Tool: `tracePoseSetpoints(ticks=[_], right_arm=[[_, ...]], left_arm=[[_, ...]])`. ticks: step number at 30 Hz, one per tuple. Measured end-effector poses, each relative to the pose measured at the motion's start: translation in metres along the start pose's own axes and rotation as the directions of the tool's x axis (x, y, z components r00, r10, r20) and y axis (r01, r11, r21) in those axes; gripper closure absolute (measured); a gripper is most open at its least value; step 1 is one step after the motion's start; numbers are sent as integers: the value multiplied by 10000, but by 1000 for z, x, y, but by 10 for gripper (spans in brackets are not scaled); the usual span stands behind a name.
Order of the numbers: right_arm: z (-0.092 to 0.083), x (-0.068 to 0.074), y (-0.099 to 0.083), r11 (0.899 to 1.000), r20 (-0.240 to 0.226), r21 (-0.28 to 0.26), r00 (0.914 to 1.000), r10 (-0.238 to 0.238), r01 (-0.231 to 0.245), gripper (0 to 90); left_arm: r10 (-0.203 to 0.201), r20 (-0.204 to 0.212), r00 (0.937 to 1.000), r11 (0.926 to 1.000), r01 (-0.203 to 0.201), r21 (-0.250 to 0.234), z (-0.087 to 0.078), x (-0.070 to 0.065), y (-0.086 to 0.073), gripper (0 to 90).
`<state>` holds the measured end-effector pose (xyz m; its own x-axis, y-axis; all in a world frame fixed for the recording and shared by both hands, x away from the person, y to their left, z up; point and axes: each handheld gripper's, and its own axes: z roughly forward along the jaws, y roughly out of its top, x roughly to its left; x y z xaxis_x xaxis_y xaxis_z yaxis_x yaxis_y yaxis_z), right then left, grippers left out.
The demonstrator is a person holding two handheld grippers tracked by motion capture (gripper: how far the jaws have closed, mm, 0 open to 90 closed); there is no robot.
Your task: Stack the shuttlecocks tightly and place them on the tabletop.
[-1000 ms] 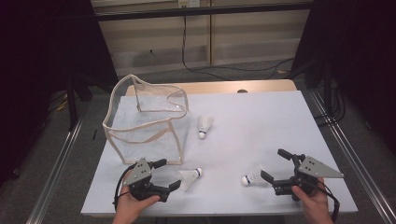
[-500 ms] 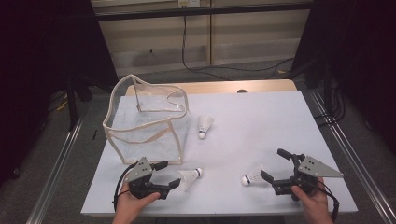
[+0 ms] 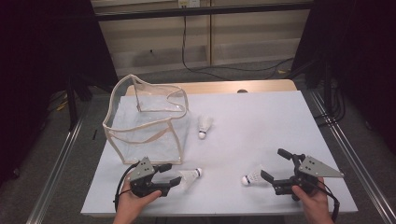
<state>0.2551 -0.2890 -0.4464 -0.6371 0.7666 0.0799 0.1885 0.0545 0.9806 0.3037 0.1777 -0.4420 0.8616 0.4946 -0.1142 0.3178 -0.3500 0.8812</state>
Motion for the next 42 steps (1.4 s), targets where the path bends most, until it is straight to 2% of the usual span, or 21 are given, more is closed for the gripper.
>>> tracePoseSetpoints(ticks=[9, 13, 19, 23, 27, 35, 42], right_arm=[[-1, 0, 0, 10000, 16, -35, 10000, -54, 54, 0], [-1, 0, 0, 10000, 26, -29, 10000, -57, 57, 0], [-1, 0, 0, 10000, 31, -16, 10000, -55, 55, 0], [-1, 0, 0, 10000, 32, -44, 10000, -75, 75, 0], [-1, 0, 0, 10000, 26, -14, 10000, -71, 71, 0], [-1, 0, 0, 10000, 29, -29, 10000, -66, 67, 0], [-1, 0, 1, 10000, 51, -23, 10000, -82, 82, 0]], left_arm=[[100, 70, 9999, 9998, -101, 177, 3, 1, -1, 503], [154, -36, 9999, 9995, -153, 282, 4, 2, -1, 519], [1, -28, 10000, 9996, -1, 293, 6, 4, 0, 538], [20, -211, 9998, 9991, -11, 426, 9, 5, 1, 545], [-121, -118, 9999, 9996, 124, 239, 10, 5, 3, 559], [-98, -49, 9999, 9995, 99, 304, 12, 5, 3, 575], [-52, 123, 9999, 9994, 47, 356, 15, 5, 5, 633]])
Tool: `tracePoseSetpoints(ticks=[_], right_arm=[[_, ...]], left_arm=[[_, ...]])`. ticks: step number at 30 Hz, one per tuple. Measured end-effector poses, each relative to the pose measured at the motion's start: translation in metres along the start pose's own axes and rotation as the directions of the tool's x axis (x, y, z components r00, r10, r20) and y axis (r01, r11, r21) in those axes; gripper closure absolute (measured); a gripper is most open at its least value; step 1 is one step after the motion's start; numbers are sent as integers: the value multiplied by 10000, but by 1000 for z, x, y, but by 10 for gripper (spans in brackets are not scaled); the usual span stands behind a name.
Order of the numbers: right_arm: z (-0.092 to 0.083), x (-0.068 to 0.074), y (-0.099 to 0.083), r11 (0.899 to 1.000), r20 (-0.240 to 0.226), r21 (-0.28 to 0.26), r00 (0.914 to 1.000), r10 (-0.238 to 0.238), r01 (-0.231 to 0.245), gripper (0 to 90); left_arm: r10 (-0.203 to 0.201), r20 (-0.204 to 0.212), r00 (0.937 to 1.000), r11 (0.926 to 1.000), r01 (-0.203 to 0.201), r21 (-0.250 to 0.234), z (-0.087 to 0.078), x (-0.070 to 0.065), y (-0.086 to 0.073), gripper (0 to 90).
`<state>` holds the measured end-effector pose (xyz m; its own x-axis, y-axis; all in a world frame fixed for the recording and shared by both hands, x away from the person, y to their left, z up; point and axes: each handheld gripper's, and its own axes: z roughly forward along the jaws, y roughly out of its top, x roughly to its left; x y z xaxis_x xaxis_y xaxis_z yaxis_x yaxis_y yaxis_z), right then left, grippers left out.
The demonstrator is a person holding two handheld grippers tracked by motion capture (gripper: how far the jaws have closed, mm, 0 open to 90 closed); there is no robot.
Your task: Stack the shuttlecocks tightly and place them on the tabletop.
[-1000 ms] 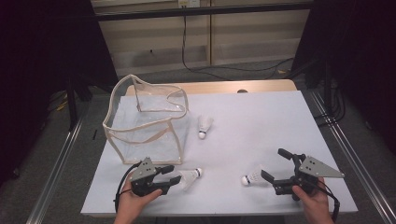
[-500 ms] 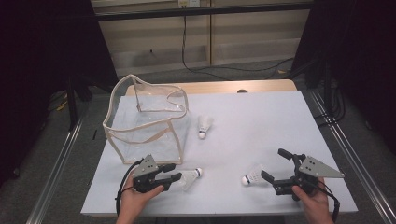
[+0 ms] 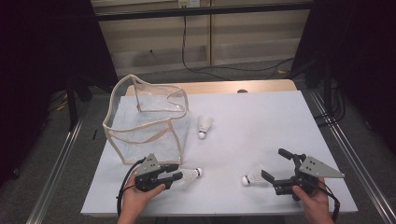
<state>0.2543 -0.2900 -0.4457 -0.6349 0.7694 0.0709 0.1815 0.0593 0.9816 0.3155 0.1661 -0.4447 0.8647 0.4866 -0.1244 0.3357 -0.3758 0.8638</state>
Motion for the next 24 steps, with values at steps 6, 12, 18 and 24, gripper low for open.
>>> tracePoseSetpoints(ticks=[6, 12, 18, 24], right_arm=[[0, 0, 0, 10000, 12, -26, 10000, -27, 27, 0], [0, 0, 0, 10000, 2, -8, 10000, -18, 18, 0], [0, 1, 0, 10000, -4, 5, 10000, -44, 44, 0], [0, 0, 0, 10000, 7, 3, 10000, -19, 19, 0]], left_arm=[[-10, 157, 9999, 9999, 13, -157, 1, -1, 1, 667], [21, 232, 9997, 9999, -18, -108, 2, -1, 1, 711], [-8, 385, 9993, 9998, 14, -173, 2, -2, 2, 745], [15, 597, 9982, 10000, -11, -75, 5, -4, 2, 783]])
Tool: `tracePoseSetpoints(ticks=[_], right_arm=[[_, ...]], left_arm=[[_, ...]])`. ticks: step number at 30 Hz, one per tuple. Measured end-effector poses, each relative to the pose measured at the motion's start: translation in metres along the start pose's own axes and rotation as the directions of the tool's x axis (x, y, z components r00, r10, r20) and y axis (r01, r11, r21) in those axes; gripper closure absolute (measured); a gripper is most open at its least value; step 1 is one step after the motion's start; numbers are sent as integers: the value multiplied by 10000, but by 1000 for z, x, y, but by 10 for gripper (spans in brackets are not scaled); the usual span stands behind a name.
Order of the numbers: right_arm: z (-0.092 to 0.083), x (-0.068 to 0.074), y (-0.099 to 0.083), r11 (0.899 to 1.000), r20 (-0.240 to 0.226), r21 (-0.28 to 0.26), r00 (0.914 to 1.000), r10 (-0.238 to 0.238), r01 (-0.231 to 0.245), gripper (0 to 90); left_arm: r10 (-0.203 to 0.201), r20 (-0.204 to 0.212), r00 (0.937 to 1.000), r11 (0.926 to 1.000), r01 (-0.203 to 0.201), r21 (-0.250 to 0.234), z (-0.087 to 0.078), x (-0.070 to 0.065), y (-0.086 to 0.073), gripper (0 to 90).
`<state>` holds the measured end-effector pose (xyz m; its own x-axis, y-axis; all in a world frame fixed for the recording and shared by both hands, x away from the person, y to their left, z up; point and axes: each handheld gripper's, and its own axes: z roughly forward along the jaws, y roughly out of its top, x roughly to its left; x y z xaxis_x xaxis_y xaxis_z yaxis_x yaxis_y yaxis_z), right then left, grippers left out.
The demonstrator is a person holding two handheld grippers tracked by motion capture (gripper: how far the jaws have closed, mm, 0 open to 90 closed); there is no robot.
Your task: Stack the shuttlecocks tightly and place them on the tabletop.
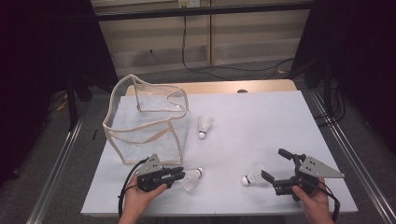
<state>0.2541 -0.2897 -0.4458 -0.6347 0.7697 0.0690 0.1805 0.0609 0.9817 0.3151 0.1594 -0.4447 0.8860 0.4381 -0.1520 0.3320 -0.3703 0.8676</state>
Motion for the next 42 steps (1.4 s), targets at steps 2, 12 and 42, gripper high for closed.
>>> tracePoseSetpoints(ticks=[2, 12, 42], right_arm=[[0, 0, 0, 10000, 4, 29, 10000, -22, 22, 0], [0, 0, 0, 10000, 46, -2, 10000, -16, 16, 0], [-1, -1, 0, 10000, 62, 9, 10000, 20, -20, 0]], left_arm=[[-29, 29, 10000, 10000, 29, -13, 1, 0, 0, 803], [-79, 145, 9999, 9999, 78, 68, 4, -5, 4, 852], [-1130, -271, 9932, 9936, 1128, -93, 6, -18, 24, 900]])
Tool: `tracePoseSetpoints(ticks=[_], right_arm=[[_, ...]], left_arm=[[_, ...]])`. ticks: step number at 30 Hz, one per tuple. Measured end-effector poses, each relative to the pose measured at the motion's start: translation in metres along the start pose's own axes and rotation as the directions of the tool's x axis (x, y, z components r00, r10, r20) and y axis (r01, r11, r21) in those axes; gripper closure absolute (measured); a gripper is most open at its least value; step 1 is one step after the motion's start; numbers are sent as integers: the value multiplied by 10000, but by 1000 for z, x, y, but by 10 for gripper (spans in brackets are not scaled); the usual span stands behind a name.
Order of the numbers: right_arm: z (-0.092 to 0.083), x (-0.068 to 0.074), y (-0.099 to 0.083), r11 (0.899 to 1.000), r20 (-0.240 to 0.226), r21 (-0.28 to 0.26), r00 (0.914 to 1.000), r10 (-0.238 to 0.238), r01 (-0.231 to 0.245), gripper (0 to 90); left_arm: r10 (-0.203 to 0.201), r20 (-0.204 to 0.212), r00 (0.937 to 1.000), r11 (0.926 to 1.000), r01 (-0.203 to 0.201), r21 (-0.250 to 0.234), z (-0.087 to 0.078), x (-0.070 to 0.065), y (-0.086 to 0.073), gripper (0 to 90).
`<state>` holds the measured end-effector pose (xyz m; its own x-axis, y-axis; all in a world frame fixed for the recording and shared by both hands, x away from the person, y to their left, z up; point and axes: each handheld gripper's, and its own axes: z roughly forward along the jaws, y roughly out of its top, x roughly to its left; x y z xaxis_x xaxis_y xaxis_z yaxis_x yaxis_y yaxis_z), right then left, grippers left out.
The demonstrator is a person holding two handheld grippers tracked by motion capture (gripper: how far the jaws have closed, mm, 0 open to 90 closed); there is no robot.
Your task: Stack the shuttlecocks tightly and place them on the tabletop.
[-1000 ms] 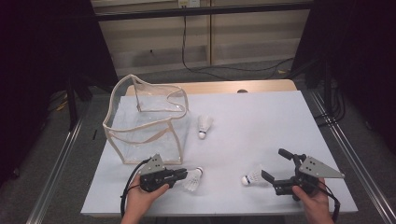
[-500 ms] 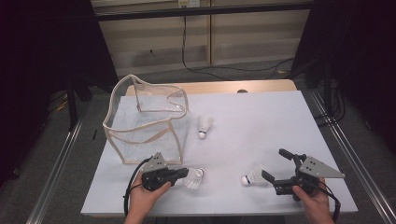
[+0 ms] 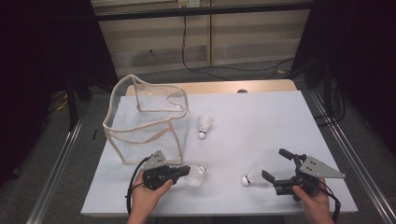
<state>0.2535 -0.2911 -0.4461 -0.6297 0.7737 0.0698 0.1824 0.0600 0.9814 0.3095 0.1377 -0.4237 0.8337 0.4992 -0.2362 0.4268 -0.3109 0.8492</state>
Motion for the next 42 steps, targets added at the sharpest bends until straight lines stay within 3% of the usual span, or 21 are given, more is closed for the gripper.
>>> tracePoseSetpoints(ticks=[8, 15, 27, 42], right_arm=[[-1, 0, 0, 10000, -2, -1, 10000, 7, -7, 0], [-1, 0, 0, 10000, 28, 0, 10000, -24, 24, 0], [-1, 1, 0, 10000, -13, 7, 10000, -42, 42, 0], [-1, 1, 0, 10000, 12, -9, 10000, -49, 49, 0]], left_arm=[[-127, -84, 9999, 9998, 126, -122, 1, -5, 8, 900], [-414, -428, 9982, 9991, 412, -58, 4, -9, 16, 900], [-788, -534, 9955, 9969, 786, -47, 14, -14, 27, 900], [-969, -826, 9919, 9952, 977, 60, 25, -17, 41, 900]])
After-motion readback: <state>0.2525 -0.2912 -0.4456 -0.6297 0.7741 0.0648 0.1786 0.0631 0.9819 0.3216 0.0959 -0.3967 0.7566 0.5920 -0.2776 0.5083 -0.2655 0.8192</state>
